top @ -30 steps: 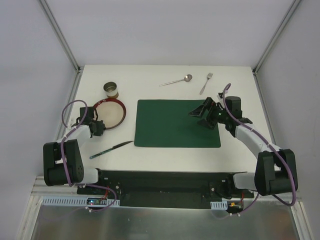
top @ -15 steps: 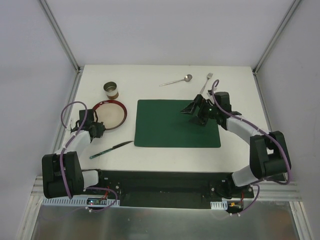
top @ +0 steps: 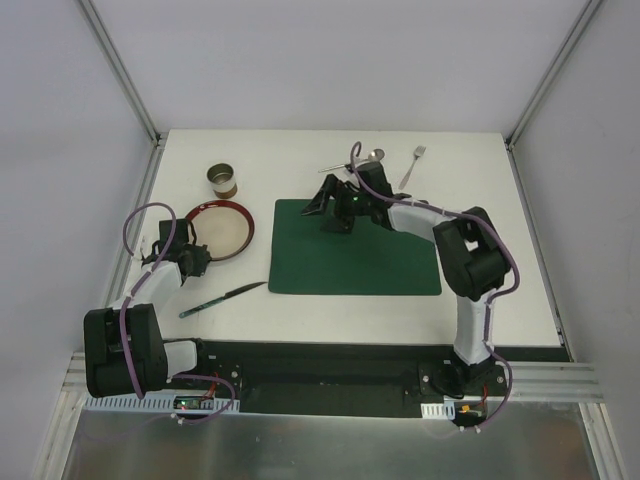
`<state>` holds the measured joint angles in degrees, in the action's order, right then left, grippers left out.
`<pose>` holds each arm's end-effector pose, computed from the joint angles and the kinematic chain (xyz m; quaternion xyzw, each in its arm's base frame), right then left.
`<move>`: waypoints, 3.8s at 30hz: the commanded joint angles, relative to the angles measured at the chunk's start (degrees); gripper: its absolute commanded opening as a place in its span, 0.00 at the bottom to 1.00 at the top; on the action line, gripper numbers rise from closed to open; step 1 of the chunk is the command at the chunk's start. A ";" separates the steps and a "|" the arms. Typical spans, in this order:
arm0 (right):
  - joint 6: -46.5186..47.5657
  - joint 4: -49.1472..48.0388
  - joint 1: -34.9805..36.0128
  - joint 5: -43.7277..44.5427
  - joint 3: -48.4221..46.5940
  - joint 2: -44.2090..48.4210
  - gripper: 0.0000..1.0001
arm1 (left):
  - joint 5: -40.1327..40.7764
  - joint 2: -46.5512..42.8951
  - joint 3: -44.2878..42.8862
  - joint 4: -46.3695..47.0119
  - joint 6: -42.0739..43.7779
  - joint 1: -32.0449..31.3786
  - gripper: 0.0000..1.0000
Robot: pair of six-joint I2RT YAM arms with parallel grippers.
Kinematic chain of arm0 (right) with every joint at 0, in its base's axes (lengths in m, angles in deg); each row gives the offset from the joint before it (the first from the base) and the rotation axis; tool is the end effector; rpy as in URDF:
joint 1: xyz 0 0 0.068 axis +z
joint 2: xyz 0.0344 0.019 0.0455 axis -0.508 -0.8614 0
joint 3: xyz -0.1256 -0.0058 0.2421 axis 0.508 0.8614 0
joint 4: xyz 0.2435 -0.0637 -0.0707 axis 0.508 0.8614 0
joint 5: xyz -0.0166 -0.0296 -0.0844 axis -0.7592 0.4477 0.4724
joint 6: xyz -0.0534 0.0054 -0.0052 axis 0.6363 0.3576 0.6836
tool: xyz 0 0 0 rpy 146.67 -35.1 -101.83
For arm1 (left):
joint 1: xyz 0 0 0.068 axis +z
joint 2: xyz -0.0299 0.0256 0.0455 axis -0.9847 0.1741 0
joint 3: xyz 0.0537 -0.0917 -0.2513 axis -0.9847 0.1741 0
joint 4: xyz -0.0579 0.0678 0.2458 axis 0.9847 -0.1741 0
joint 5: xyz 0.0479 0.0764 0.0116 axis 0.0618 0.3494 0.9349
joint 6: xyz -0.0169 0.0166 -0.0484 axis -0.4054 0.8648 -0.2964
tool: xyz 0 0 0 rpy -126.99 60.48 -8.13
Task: Set the dinner table for one person
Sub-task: Pick up the plate at the center of the board.
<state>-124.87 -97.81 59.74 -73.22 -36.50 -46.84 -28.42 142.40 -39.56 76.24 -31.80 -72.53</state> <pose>0.3735 0.2316 0.1900 -0.0868 0.8391 0.4720 0.2562 0.2296 0.0331 0.1716 -0.5813 0.7271 -0.1482 0.3338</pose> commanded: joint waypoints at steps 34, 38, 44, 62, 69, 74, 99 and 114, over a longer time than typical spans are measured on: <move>-9.13 -3.26 15.26 1.65 -28.81 -24.20 0.99 | -2.82 1.11 -3.77 -5.83 7.54 -1.03 0.00; -9.92 -3.80 16.31 1.92 -30.21 -25.70 0.99 | -3.43 1.64 -4.39 -5.83 7.71 -1.03 0.00; -10.62 -4.50 16.75 2.27 -31.53 -27.28 0.99 | -4.14 2.07 -5.18 -5.83 8.51 -1.29 0.00; -15.02 -8.45 17.55 4.38 -33.38 -31.50 0.99 | -4.84 3.22 -6.68 -6.62 9.47 -1.64 0.00; -15.81 -9.07 17.46 5.43 -34.52 -32.47 0.99 | -4.84 4.71 -7.03 -6.62 9.39 -1.73 0.00; -17.39 -10.12 17.46 5.52 -36.36 -34.23 0.99 | -6.34 5.33 -7.47 -6.54 9.74 -1.82 0.00; -16.51 -9.42 19.57 5.79 -37.51 -36.25 0.81 | -10.47 6.47 -10.28 -6.53 14.57 -4.19 0.00; -15.99 -9.78 19.30 4.73 -36.46 -36.87 0.19 | -10.91 8.23 -9.58 -5.39 15.54 -4.19 0.00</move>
<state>-142.21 -106.33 76.16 -66.95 -73.11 -82.40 -31.42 149.22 -48.92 72.97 -20.37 -73.69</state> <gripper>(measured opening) 0.242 0.048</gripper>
